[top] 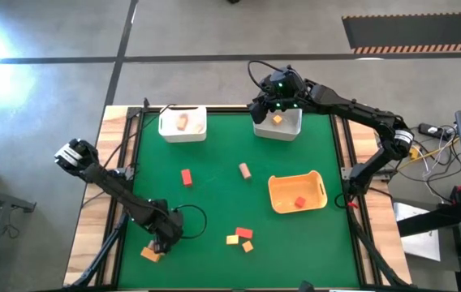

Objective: Sort & place blocks by color
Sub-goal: Put the orange block into the yellow bin

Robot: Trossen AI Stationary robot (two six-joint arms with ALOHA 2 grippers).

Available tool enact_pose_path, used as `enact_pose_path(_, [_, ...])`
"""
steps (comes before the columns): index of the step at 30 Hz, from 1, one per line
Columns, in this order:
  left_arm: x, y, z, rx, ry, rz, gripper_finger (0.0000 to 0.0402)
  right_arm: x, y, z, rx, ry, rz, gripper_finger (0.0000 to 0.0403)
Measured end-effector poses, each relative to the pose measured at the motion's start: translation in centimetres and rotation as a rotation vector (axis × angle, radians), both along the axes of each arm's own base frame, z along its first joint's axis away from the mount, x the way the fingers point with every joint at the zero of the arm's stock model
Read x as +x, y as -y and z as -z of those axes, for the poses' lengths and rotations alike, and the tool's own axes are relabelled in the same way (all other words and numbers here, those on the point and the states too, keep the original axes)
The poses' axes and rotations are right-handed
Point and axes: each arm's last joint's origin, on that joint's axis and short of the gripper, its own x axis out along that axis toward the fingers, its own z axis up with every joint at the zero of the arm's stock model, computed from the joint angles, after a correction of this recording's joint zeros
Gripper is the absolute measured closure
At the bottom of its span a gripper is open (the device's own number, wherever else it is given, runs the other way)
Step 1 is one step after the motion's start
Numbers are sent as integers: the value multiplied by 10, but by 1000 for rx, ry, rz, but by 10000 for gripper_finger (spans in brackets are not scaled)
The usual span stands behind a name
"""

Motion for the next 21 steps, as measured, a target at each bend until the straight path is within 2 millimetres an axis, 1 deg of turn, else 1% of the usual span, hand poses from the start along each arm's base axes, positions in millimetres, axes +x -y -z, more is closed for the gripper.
enact_pose_path(5, [-1, -3, -3, 20, 22, -6, 285, 0, 0, 0, -26, -9, -19, 243])
enact_pose_path(9, [-3, -6, -13, 24, 67, -33, 285, 1, 0, -1, -42, -6, -28, 243])
enact_pose_path(13, [-6, -13, -29, 32, 151, -62, 285, 0, -3, -4, -48, 11, -41, 243])
enact_pose_path(18, [-7, -36, -59, 89, 348, -155, 285, 1, -18, -16, -79, 54, -85, 243])
enact_pose_path(21, [-8, -55, -79, 130, 487, -206, 285, 5, -31, -22, -94, 84, -157, 244])
